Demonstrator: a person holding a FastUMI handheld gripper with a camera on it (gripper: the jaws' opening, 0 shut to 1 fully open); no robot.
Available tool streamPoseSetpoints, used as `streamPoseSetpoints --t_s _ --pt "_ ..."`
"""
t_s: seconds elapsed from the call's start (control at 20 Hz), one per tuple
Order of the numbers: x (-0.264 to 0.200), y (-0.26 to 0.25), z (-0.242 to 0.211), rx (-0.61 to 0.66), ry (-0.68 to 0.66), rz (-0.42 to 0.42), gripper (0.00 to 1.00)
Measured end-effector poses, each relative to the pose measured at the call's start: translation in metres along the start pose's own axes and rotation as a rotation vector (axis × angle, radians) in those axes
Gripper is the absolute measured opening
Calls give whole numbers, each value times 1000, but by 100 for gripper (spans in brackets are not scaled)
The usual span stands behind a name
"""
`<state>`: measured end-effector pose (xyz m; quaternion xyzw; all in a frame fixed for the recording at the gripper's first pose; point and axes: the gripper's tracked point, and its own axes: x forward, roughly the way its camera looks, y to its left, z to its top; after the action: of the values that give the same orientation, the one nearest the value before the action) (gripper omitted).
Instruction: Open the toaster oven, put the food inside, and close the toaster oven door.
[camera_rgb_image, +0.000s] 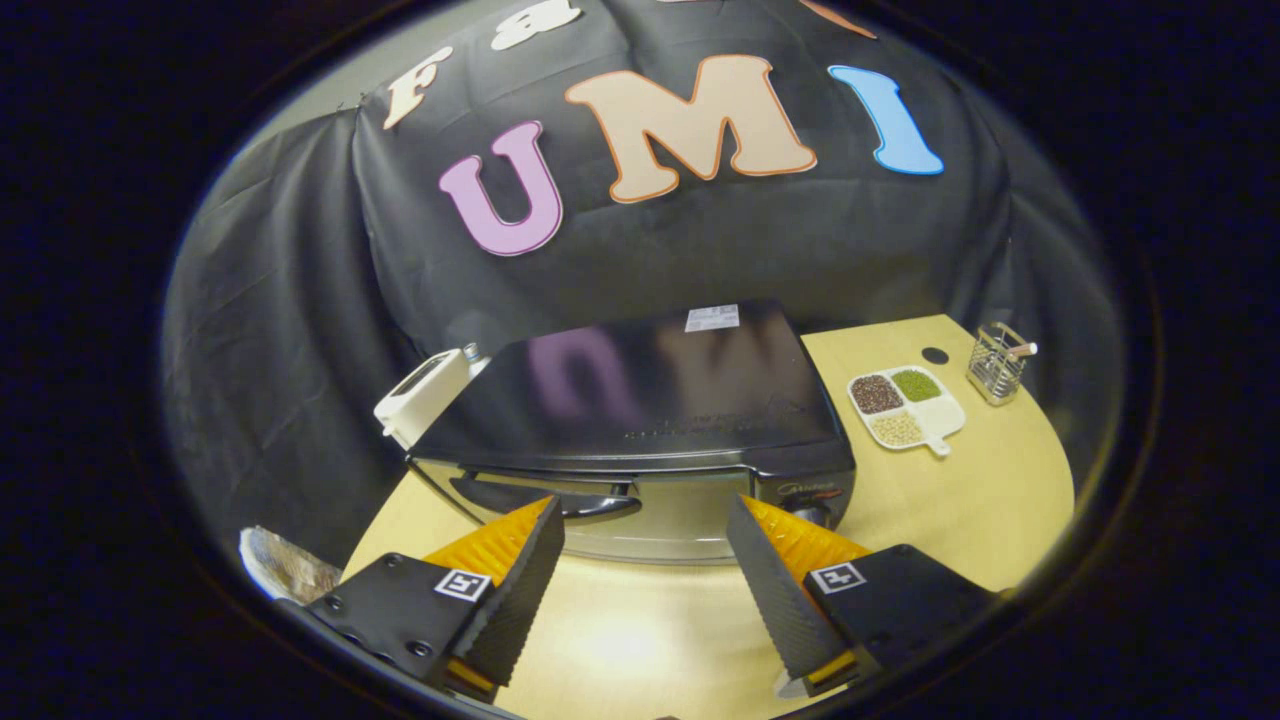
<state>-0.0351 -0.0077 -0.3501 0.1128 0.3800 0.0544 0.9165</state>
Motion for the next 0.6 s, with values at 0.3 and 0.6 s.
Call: streamPoseSetpoints --t_s 0.3,0.6 --pt "-58 -46 45 31 -144 -13 99" --pt "-147 -149 152 24 -358 -175 99"
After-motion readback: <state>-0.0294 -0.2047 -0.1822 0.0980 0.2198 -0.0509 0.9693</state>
